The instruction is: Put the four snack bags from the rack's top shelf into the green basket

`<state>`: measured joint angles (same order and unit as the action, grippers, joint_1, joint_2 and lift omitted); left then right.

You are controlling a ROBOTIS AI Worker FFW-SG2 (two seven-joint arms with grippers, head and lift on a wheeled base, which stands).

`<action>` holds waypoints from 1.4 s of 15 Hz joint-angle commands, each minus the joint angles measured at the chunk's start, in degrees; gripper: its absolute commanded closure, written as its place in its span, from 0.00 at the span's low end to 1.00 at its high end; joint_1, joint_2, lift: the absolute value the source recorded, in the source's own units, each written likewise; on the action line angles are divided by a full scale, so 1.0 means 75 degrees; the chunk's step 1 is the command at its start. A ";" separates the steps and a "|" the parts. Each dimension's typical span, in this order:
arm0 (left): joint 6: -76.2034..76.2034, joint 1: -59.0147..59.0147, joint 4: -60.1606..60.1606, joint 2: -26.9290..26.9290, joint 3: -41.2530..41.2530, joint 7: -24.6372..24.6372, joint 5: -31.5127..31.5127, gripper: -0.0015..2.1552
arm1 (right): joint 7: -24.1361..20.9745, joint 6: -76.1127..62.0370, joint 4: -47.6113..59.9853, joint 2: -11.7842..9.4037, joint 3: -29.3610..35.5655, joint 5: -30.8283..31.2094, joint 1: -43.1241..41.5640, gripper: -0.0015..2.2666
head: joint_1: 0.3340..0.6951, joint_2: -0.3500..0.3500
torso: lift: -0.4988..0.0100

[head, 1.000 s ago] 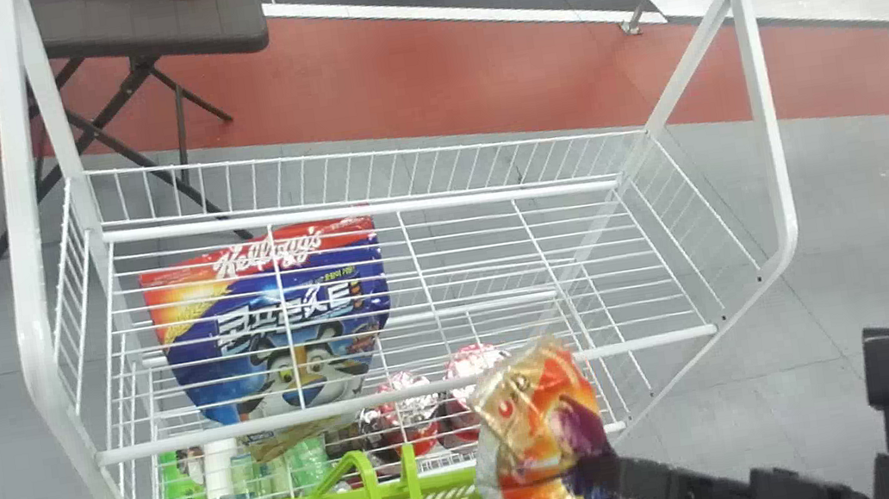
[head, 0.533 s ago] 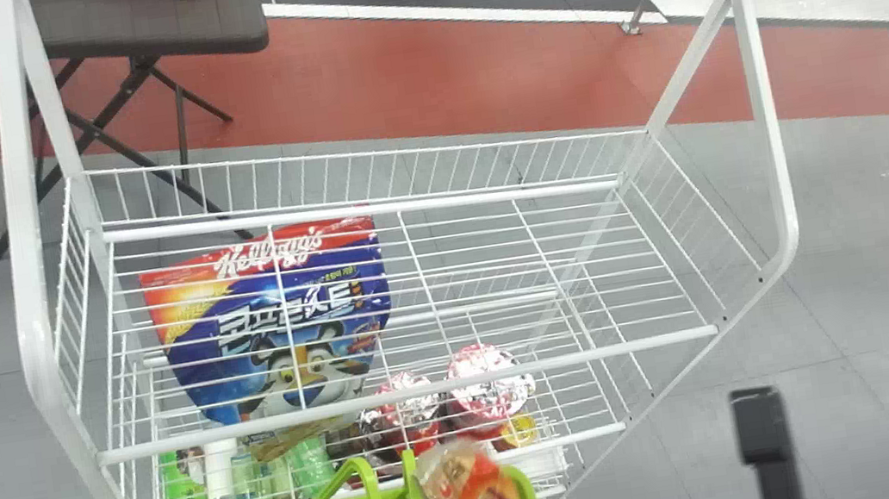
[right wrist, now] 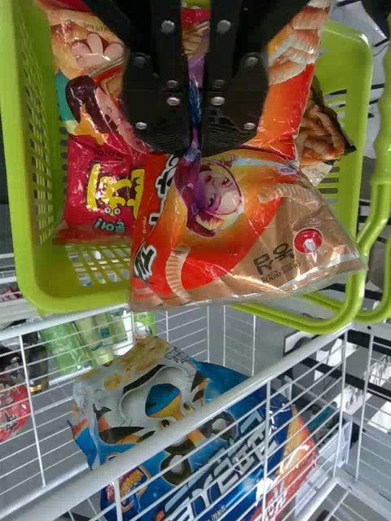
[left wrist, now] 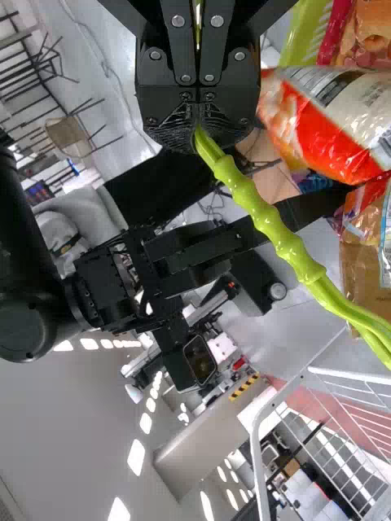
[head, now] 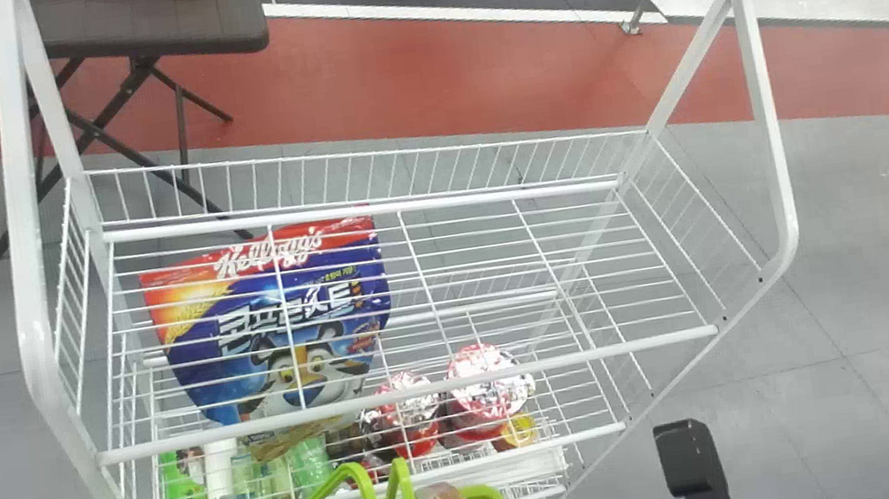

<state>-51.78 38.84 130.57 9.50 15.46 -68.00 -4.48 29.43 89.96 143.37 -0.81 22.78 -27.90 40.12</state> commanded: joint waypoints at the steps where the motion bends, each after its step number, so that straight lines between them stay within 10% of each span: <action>1: 0.0042 0.0012 0.0028 0.0011 -0.0046 0.0020 0.0011 0.88 | 0.0001 0.0016 0.0126 -0.0208 0.0221 0.0239 -0.0193 0.01 | 1.00 0.00 | 0.98; 6: 0.0042 0.0012 0.0040 -0.0001 -0.0046 0.0056 0.0011 0.88 | 0.0025 0.0016 0.0290 -0.0560 0.0584 0.0309 -0.0298 0.02 | 1.00 0.00 | 0.98; 9: 0.0042 0.0012 0.0028 -0.0036 -0.0034 0.0044 0.0011 0.88 | 0.0189 0.0016 0.0559 -0.0197 0.0912 0.0227 -0.0123 0.02 | 1.00 0.00 | 0.98; 15: 0.0042 0.0012 0.0016 -0.0047 -0.0046 0.0044 -0.0001 0.88 | -0.0362 -0.9047 0.0137 0.0096 -0.0494 0.1376 0.0873 0.02 | 1.00 0.00 | 0.98; 21: 0.0113 0.0012 -0.0019 -0.0012 -0.0034 0.0044 -0.0024 0.88 | -0.1604 -1.1859 -0.0601 0.0115 -0.1713 0.2079 0.1037 0.02 | 1.00 0.00 | 0.98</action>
<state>-51.06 38.93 130.51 9.39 15.19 -67.68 -4.68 17.97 5.39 140.41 0.00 11.40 -12.80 47.61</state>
